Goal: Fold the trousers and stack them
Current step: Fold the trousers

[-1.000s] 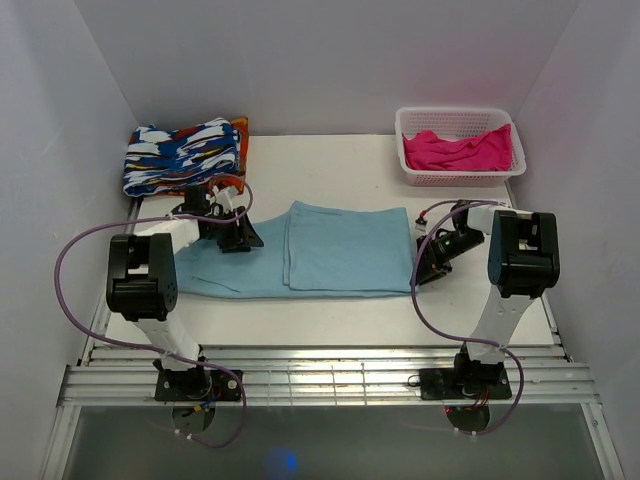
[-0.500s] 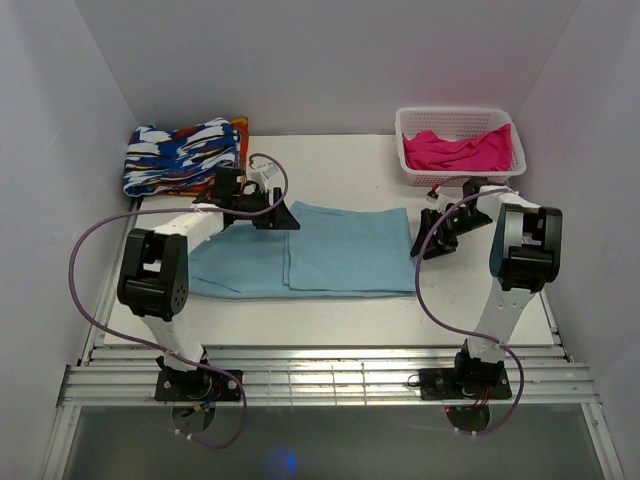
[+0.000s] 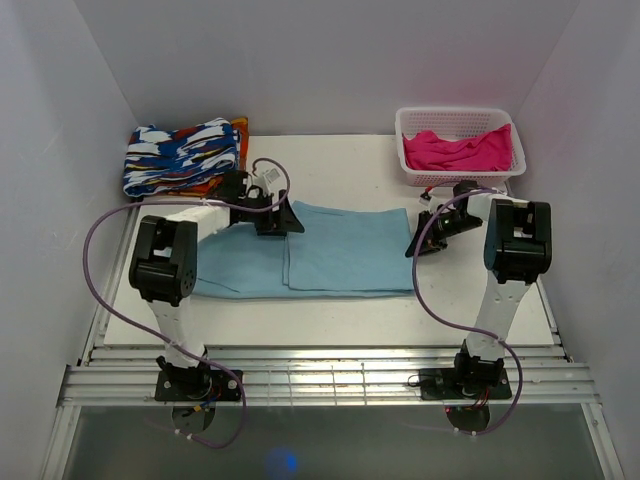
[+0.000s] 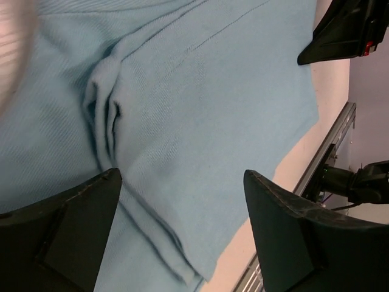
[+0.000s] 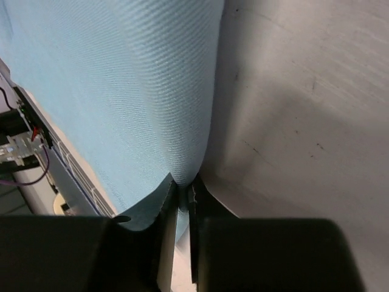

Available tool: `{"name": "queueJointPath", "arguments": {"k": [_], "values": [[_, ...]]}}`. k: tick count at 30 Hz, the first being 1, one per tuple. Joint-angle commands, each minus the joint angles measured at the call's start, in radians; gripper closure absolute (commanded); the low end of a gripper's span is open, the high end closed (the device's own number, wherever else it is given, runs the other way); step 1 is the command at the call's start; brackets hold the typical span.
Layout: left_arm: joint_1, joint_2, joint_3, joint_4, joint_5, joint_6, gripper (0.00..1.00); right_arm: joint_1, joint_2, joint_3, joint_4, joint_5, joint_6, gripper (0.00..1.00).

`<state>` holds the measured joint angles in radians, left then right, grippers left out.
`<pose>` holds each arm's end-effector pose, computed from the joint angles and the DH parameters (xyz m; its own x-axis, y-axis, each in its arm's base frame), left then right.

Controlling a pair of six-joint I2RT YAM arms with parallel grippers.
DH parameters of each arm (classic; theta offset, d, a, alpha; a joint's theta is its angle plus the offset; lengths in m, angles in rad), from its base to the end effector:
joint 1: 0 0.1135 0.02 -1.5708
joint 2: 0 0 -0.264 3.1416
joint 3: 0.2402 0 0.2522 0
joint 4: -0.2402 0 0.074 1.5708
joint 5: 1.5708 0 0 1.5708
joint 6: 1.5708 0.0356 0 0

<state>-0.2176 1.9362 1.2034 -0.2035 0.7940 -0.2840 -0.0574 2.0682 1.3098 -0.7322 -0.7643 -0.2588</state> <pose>0.3804 -0.1101 0.1611 -0.9129 0.0007 -0.4081 0.3212 0.6181 -0.7174 0.3738 0.0032 0.1212 -0.9584 -0.1300 -0.2540 -0.2681 0.7144 0.6463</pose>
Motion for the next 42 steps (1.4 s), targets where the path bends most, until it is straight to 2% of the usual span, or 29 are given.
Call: {"name": "queueJointPath", "arguments": {"k": [1,2,3,4,6,7,8,12,16,20,26,29,32,33,36,37,42], "values": [[0.125,-0.164,0.016,-0.153,-0.033,0.072,0.07,-0.012,-0.019,-0.021,0.045,0.042,-0.036,0.92],[0.165,-0.189,0.006,-0.186,-0.026,0.084,0.02,-0.016,-0.026,-0.024,0.044,0.043,-0.051,0.92],[0.202,-0.233,-0.001,-0.212,-0.018,0.1,0.02,-0.031,-0.042,-0.026,0.028,0.052,-0.062,0.92],[0.299,-0.255,-0.005,-0.274,-0.013,0.144,0.02,-0.042,-0.049,-0.03,0.016,0.054,-0.072,0.92],[0.383,-0.307,-0.004,-0.35,-0.044,0.212,0.02,-0.086,-0.083,-0.032,-0.022,0.059,-0.124,0.92],[0.456,-0.318,0.001,-0.434,-0.058,0.257,0.02,-0.105,-0.094,-0.029,-0.076,0.06,-0.146,0.92],[0.492,-0.325,0.002,-0.474,-0.096,0.364,0.02,-0.122,-0.106,-0.029,-0.102,0.063,-0.172,0.92],[0.609,-0.375,-0.077,-0.56,-0.185,0.542,0.02,-0.214,-0.178,-0.009,-0.226,0.097,-0.298,0.92],[0.621,-0.381,-0.151,-0.553,-0.167,0.591,0.02,-0.252,-0.198,0.042,-0.331,0.109,-0.37,0.92],[0.621,-0.298,-0.185,-0.522,-0.032,0.579,0.02,-0.26,-0.195,0.095,-0.397,0.091,-0.389,0.92],[0.616,-0.218,-0.22,-0.444,0.088,0.539,0.03,-0.259,-0.178,0.216,-0.513,-0.065,-0.376,0.92],[0.597,-0.198,-0.229,-0.421,0.103,0.531,0.12,-0.251,-0.187,0.241,-0.536,-0.173,-0.355,0.92],[0.595,-0.192,-0.242,-0.404,0.119,0.526,0.3,-0.217,-0.203,0.259,-0.55,-0.289,-0.339,0.92],[0.595,-0.191,-0.243,-0.401,0.125,0.525,0.42,-0.207,-0.206,0.264,-0.544,-0.34,-0.318,0.92],[0.593,-0.181,-0.242,-0.395,0.151,0.516,0.53,-0.147,-0.226,0.285,-0.506,-0.415,-0.252,0.92],[0.592,-0.177,-0.24,-0.395,0.152,0.513,0.62,-0.125,-0.232,0.289,-0.484,-0.423,-0.226,0.92],[0.578,-0.151,-0.238,-0.384,0.169,0.5,0.85,0.036,-0.279,0.26,-0.241,-0.434,-0.022,0.92]]}}
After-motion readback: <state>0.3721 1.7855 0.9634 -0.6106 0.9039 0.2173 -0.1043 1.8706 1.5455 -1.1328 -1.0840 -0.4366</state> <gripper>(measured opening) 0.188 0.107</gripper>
